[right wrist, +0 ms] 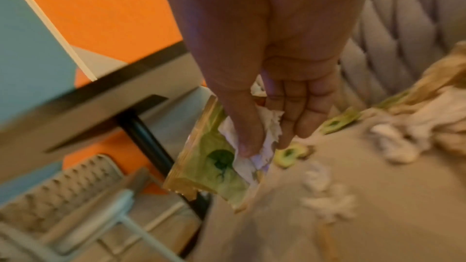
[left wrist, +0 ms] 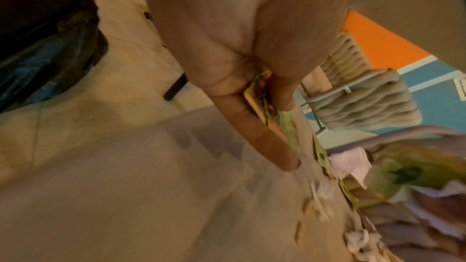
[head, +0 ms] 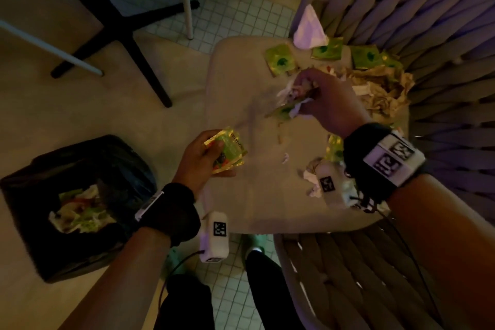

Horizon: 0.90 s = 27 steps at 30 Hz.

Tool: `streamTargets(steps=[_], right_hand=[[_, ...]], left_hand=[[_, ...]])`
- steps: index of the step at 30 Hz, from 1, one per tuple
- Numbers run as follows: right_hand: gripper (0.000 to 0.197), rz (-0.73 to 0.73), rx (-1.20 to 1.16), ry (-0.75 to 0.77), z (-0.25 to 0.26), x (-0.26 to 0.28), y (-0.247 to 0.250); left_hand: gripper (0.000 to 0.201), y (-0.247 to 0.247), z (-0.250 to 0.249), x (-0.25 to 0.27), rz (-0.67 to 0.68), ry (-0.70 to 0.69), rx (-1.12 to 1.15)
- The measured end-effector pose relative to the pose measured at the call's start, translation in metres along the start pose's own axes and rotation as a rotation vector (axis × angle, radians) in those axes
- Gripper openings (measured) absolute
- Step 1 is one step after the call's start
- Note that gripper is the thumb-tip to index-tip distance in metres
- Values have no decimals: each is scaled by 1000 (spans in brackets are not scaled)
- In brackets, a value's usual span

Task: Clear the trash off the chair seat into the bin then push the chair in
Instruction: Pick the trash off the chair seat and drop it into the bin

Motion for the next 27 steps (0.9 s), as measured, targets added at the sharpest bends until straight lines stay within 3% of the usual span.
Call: streamTargets(steps=[5, 10, 14, 17, 19, 22, 25, 27], right_hand=[[44, 182, -143, 132, 101, 37, -96], [52, 528, -288, 90, 170, 70, -276], [54, 807, -81, 52, 202, 99, -419], [57, 884, -3, 2, 214, 107, -513], [58, 880, 47, -23, 220, 105, -561], [62, 821, 105, -44, 221, 96, -604], [87, 793, 28, -88, 219, 91, -621], [98, 826, 35, -58, 220, 94, -622]], left_hand=[[23, 99, 27, 26, -164, 52, 60], [30, 249, 85, 79, -407, 165, 118], [35, 372, 152, 125, -572, 308, 188], [27, 440, 196, 141, -602, 340, 101], [30, 465, 213, 141, -600, 322, 116], [53, 480, 216, 128, -525, 308, 239], [74, 474, 204, 112, -434, 282, 194], [74, 468, 195, 109, -395, 229, 119]])
Point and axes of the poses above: each hand's wrist, its own x-axis away from the middle knuckle, its own y-axis out of the back of the hand, z = x × y, the point moved 4 cm from there along -x, towards the middle knuckle, and after that the axes turned 2 degrees about -x, right-handed, at the moved point
